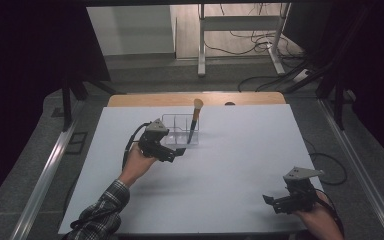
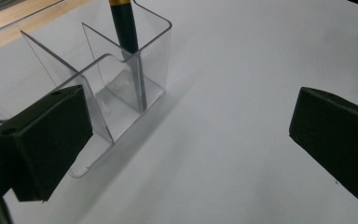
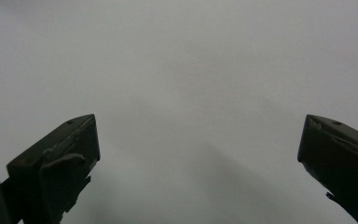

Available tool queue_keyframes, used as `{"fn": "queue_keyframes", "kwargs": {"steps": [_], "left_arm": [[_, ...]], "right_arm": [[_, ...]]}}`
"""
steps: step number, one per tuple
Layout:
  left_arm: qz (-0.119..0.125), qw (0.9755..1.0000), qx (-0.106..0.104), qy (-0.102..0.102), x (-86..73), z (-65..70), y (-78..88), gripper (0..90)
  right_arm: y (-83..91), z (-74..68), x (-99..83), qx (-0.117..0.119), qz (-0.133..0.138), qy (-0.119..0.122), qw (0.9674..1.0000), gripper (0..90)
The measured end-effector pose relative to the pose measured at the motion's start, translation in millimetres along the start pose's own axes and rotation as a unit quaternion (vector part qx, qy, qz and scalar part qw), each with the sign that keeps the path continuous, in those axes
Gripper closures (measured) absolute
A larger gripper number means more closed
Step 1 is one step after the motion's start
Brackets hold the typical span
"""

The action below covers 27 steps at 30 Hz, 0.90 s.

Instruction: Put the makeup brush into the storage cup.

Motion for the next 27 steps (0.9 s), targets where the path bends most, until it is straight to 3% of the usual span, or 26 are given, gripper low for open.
{"fn": "queue_keyframes", "kwargs": {"steps": [27], "left_arm": [[-0.01,0.9999,0.002,0.012,-25.0,-0.5,23.5,0.0]], "right_arm": [[-0.1,0.2,0.3,0.0,0.001,-0.001,1.0,0.0]]}}
Point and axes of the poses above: each handheld gripper's, and its own axes: y roughly backward along the jaws, x roughly out of its top, z roughly to its right, the point moved 4 cm from there along -y, roughly forward along the jaws, and after that the axes turned 7 degrees about y, right-handed, at the moved point
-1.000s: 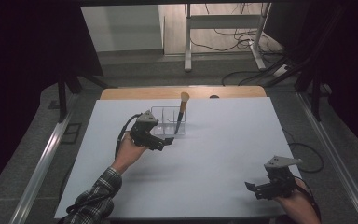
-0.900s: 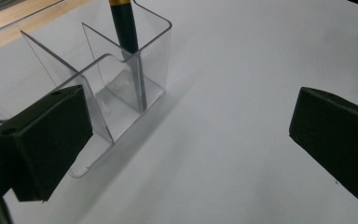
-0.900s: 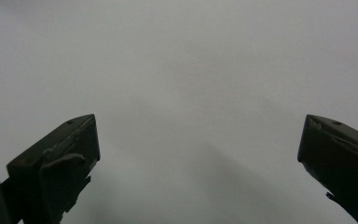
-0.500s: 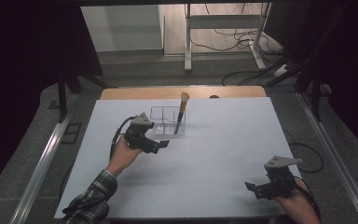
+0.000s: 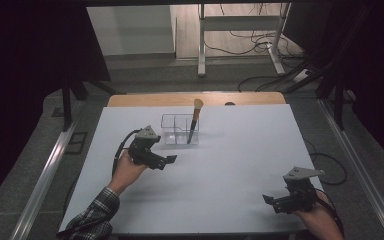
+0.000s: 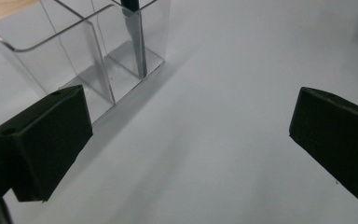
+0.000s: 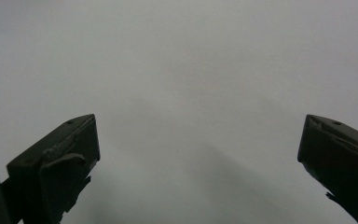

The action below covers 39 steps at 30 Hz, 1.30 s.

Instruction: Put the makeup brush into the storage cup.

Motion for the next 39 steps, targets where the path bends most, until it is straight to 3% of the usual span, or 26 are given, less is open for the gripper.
{"fn": "queue_keyframes", "kwargs": {"steps": [15,23,39], "left_arm": [[0.002,0.9999,0.014,0.007,-10.6,-0.7,12.7,0.0],[-0.005,0.9998,0.019,-0.009,-18.9,2.6,15.6,0.2],[0.001,0.9998,0.017,-0.005,-28.8,4.6,28.6,0.3]], "right_arm": [[2.0,2.1,0.9,-0.004,0.01,-0.011,0.9999,0.0],[2.4,3.2,1.0,-0.002,0.014,-0.013,0.9998,0.0],[2.6,4.1,1.0,-0.001,0.016,-0.015,0.9998,0.0]]}}
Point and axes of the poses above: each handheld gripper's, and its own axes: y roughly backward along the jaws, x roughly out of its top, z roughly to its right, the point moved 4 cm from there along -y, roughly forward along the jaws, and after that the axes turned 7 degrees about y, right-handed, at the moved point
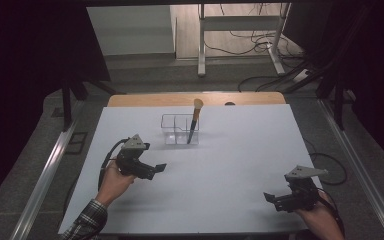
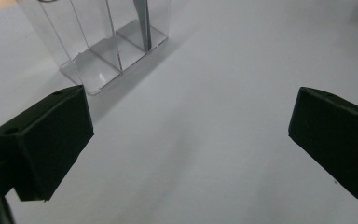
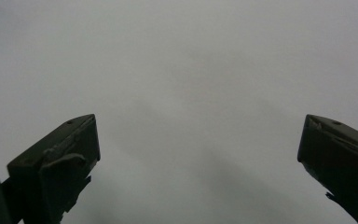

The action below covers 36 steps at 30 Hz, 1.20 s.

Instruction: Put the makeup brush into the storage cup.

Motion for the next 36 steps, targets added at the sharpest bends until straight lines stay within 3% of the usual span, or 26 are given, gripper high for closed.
{"fn": "queue_keyframes", "kwargs": {"steps": [12,18,36], "left_arm": [[0.001,0.9999,-0.002,0.011,-10.0,1.0,11.2,0.2],[0.01,0.9996,-0.004,0.026,-15.5,-1.6,18.4,0.3],[-0.007,0.9992,0.016,0.037,-36.1,-3.2,35.4,0.0]], "right_arm": [[-0.1,0.0,0.1,0.0,0.0,0.0,1.0,0.0],[-0.2,0.0,0.0,0.0,0.0,0.0,1.0,0.0],[-0.9,-0.3,-0.1,0.002,-0.001,0.001,1.0,0.0]]}}
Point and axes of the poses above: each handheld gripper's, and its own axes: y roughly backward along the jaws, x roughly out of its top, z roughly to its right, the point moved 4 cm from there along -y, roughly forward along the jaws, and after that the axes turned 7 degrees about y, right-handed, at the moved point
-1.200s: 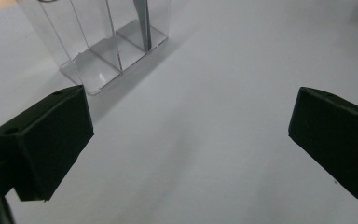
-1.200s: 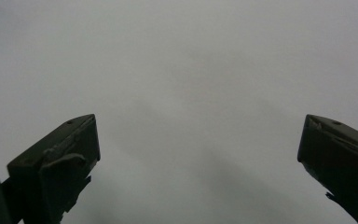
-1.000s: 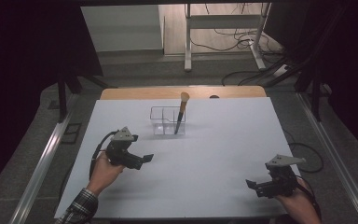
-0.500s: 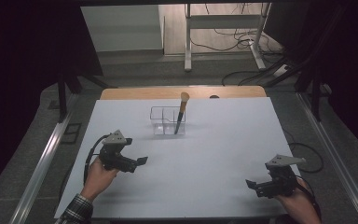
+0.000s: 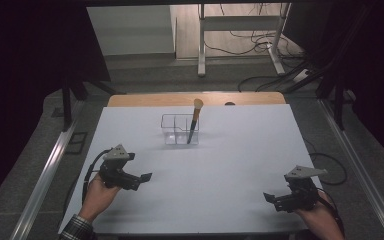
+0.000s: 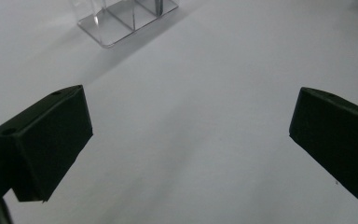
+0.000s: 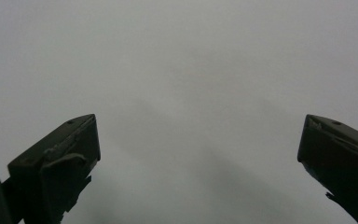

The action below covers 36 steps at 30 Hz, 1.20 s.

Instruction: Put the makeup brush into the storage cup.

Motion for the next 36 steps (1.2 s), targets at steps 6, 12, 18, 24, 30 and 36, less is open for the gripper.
{"fn": "queue_keyframes", "kwargs": {"steps": [6,12,18,24,30,36], "left_arm": [[-0.001,0.9999,0.012,0.002,-8.2,-3.6,6.8,0.0],[0.002,0.9997,0.02,0.011,-15.7,-7.0,14.2,0.0],[0.001,0.9994,0.03,0.016,-23.0,-9.1,20.6,0.0],[0.0,0.9993,0.032,0.021,-29.9,-10.6,26.6,0.0],[-0.007,0.9988,0.042,0.024,-38.2,-11.9,32.5,0.0],[-0.006,0.9982,0.05,0.033,-45.4,-13.8,40.0,0.0]], "right_arm": [[-0.2,0.2,-0.1,0.0,0.0,0.001,1.0,0.0],[-0.4,0.2,0.1,0.0,0.0,0.001,1.0,0.0],[-0.1,0.3,0.1,-0.001,0.0,-0.001,1.0,0.0],[-0.1,0.2,0.0,0.0,-0.001,-0.001,1.0,0.0],[-0.1,0.3,0.0,-0.001,-0.001,-0.001,1.0,0.0],[0.1,0.3,0.1,-0.001,-0.001,-0.001,1.0,0.0]]}}
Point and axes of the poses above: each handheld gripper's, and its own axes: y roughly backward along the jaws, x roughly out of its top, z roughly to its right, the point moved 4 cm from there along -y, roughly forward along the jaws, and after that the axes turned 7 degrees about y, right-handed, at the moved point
